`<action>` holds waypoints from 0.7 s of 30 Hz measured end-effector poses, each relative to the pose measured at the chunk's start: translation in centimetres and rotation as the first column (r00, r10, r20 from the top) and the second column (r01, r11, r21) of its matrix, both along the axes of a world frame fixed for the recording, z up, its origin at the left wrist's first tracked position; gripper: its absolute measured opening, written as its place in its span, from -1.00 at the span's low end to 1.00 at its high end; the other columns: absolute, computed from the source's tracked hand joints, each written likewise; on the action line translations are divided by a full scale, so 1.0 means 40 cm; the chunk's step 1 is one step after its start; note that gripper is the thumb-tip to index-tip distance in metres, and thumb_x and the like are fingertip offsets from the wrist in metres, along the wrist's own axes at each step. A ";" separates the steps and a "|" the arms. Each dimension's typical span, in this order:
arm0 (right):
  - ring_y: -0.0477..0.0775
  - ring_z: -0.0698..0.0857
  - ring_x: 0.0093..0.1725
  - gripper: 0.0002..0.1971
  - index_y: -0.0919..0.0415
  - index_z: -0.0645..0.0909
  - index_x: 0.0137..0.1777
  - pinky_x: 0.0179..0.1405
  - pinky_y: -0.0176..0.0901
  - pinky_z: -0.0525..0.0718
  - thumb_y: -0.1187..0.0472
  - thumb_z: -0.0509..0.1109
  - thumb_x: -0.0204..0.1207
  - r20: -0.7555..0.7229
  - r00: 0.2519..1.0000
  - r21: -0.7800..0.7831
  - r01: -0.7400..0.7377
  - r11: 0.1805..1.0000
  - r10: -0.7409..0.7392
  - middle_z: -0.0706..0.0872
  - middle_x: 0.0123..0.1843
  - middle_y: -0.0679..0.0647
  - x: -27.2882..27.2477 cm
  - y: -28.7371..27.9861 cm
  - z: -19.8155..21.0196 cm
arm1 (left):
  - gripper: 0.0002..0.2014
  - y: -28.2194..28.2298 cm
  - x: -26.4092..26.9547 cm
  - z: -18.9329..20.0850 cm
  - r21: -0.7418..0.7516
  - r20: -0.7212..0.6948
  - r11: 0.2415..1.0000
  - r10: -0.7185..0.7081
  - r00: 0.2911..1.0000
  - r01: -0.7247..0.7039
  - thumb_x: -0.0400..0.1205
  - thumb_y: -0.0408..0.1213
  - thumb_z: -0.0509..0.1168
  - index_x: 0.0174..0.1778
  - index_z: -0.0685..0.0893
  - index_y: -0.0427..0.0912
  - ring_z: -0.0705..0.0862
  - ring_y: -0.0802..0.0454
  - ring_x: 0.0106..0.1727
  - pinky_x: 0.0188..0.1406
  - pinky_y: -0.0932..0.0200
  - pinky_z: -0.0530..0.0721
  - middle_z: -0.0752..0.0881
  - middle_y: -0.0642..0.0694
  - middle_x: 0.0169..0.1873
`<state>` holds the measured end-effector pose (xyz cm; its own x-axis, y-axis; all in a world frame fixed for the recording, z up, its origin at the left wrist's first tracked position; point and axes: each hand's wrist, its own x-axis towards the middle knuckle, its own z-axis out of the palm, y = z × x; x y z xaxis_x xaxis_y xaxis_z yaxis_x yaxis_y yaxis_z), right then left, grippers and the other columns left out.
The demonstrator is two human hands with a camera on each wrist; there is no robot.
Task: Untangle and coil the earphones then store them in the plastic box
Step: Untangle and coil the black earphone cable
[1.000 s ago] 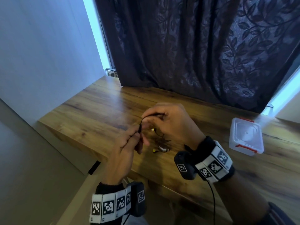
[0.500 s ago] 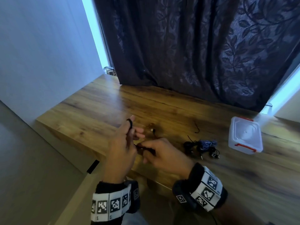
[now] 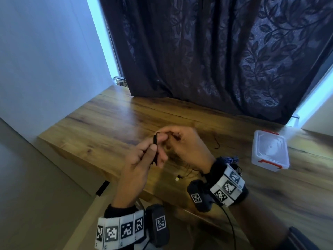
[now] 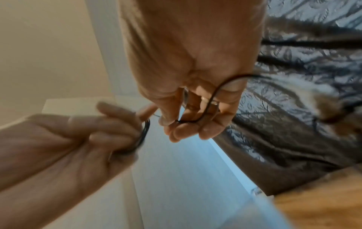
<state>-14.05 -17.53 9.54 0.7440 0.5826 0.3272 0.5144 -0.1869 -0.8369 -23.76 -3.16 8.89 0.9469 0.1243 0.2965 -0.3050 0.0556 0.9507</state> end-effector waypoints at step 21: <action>-0.25 0.70 0.01 -0.86 0.15 0.78 0.15 0.03 -0.39 0.66 0.27 0.46 0.64 0.299 0.923 -0.316 -0.145 0.937 0.244 0.74 0.03 -0.15 -0.001 -0.073 0.084 | -0.70 -0.031 0.003 -0.012 0.286 -0.127 0.952 0.149 0.981 -0.108 0.76 -0.19 0.06 -0.10 0.66 -0.19 0.62 0.04 -0.30 -0.22 0.17 0.58 0.68 -0.18 -0.29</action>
<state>-14.08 -20.46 12.89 0.4851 0.8088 0.3324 0.8006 -0.2579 -0.5409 -23.65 -4.41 8.41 0.9636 0.1808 0.1970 -0.1497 -0.2458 0.9577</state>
